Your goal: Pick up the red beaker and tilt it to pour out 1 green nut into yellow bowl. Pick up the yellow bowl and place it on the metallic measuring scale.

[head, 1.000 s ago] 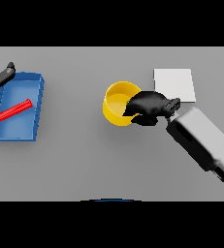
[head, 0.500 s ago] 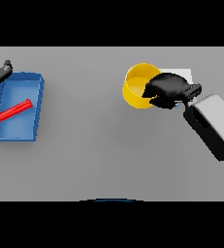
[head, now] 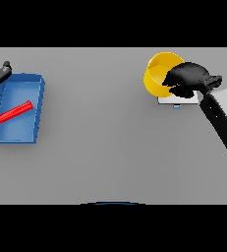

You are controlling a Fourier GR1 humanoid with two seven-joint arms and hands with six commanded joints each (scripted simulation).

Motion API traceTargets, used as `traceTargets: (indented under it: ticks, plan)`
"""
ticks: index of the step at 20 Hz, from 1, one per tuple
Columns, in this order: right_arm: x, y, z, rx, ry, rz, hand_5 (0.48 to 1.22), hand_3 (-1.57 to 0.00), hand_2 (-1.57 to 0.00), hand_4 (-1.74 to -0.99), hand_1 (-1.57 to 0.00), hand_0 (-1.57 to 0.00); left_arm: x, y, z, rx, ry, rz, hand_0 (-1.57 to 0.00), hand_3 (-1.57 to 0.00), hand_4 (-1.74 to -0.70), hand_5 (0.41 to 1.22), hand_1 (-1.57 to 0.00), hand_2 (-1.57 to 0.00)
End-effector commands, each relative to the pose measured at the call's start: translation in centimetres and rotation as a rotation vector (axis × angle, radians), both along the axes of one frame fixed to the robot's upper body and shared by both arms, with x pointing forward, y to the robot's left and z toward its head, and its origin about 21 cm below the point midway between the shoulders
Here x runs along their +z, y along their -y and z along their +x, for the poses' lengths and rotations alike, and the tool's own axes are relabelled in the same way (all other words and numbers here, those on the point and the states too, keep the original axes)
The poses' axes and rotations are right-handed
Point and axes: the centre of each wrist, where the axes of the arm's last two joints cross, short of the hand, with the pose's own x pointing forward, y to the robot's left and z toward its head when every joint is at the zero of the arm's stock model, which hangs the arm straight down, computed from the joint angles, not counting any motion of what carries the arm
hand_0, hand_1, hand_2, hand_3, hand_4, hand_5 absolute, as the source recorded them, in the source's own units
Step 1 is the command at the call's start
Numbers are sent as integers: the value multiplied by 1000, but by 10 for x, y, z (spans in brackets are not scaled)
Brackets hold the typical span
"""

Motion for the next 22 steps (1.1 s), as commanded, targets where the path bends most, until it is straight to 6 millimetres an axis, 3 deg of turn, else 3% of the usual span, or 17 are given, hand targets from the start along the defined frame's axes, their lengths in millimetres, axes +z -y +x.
traceTargets:
  ticks: [1,6,13,16,17,18,19,22]
  plan:
    - [-4,8,4,-67,2,-13,1221,-1415,-1550,-1727,-1497,-1557,-2,3,-2,4,-4,-3,1,1,-816,759,1,1]
    - [-17,30,14,-140,-9,-7,1221,-1520,-1465,-1729,-1385,-1515,2,-1,-5,28,-15,3,1,1,-832,771,1,1]
    - [-30,40,19,-170,-38,-45,1221,-1560,-1322,-1730,-1205,-1392,0,2,-3,34,-34,6,1,1,-839,786,1,1]
    - [-30,38,21,-185,-44,-19,1221,-1536,-1402,-1728,-1230,-1417,1,1,-3,28,-23,-2,1,1,-840,771,1,1]
    - [-30,39,21,-186,-54,-8,1221,-1543,-1293,-1670,-1181,-1404,1,-3,-3,32,-20,-6,1,1,-841,772,1,1]
    - [-30,41,21,-188,-63,-10,1221,-1387,-1182,-1644,-1150,-1410,4,0,0,32,-24,-3,1,1,-843,773,1,1]
    - [-33,38,21,-209,-70,-16,1155,-1237,-1042,-1621,-1039,-1325,4,0,1,31,-22,4,1,1,-844,775,1,1]
    - [-34,41,22,-236,-108,0,991,-879,-672,-1564,-687,-947,3,-5,0,27,-18,-2,1,1,-849,767,1,1]
